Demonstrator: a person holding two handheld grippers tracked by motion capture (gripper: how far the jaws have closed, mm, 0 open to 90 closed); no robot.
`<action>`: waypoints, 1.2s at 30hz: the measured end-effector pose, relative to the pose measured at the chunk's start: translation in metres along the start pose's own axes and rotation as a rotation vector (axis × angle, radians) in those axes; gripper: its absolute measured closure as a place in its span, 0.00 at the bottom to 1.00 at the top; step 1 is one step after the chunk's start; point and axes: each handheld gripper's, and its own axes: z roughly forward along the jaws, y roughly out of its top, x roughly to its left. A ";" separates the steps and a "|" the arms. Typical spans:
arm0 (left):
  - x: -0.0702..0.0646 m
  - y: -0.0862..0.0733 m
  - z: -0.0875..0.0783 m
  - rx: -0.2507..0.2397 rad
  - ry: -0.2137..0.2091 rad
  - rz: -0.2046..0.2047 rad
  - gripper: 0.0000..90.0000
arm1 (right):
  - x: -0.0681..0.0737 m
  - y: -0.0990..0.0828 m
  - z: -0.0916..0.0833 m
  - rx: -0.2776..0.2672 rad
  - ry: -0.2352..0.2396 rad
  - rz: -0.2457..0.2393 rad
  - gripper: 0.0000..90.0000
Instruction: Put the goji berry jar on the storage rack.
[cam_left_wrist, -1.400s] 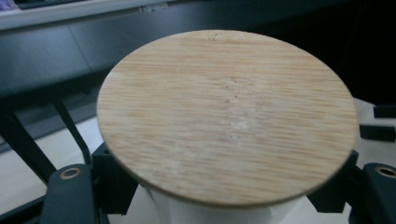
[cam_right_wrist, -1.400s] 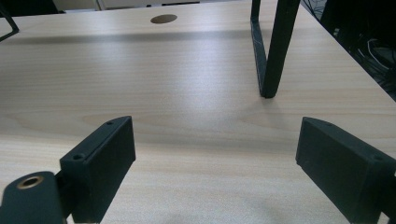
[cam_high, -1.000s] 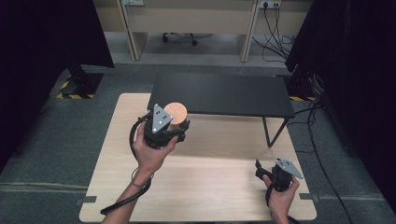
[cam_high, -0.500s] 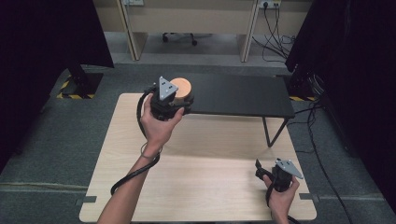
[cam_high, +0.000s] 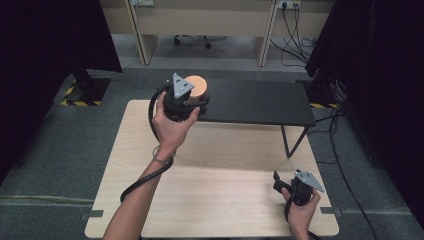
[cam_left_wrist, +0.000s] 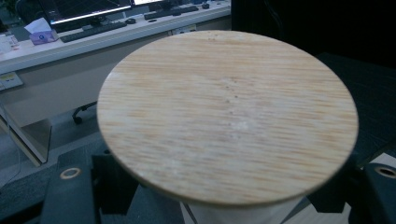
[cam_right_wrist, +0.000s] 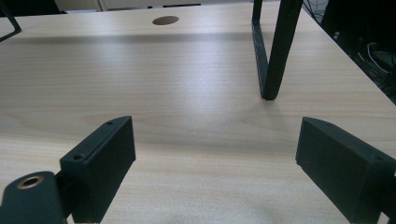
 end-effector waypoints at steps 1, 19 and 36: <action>0.001 0.001 0.002 0.002 0.001 -0.006 0.28 | 0.000 0.000 0.000 0.000 -0.001 0.000 0.13; 0.004 0.009 0.050 0.084 0.036 -0.036 0.28 | 0.002 0.000 0.000 0.000 0.000 -0.011 0.13; -0.001 0.007 0.075 0.145 0.055 -0.041 0.28 | 0.001 -0.001 0.000 -0.003 0.002 -0.016 0.13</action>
